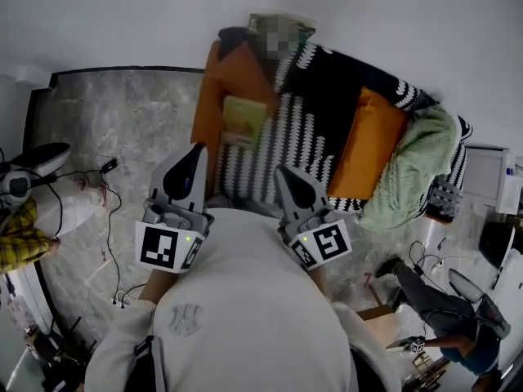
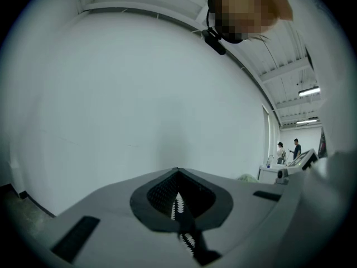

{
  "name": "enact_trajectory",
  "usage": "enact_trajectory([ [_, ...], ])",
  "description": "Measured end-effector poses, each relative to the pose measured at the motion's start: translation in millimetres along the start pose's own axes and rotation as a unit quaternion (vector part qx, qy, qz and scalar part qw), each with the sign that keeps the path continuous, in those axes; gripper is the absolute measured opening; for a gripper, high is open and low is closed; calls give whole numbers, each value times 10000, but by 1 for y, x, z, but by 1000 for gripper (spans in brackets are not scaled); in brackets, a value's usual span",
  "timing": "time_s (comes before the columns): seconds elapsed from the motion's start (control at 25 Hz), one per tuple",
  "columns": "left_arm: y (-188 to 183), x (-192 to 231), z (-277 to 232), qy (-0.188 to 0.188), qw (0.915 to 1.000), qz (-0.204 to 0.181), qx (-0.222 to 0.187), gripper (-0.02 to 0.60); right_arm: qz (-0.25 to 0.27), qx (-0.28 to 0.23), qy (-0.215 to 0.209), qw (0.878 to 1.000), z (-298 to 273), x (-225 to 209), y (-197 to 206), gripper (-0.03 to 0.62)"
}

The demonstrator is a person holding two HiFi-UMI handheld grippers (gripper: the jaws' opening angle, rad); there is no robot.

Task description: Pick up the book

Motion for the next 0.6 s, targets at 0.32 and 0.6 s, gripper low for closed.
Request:
enact_trajectory([
  [0.32, -4, -2, -19, -275, 9996, -43, 64, 2, 72, 63, 47, 9999, -2, -36, -4, 17],
  [0.6, 6, 13, -23, -178, 9996, -70, 216, 2, -118, 13, 62, 9999, -29, -51, 14, 18],
])
Point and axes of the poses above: the fingertips, and each gripper's own axes: z backward along the fingers, x to its left, y out of its underside, the point moved 6 cm from there along z, backward along the fingers, and after that the axes turned 1 degree about y, right-handed, at the moved point
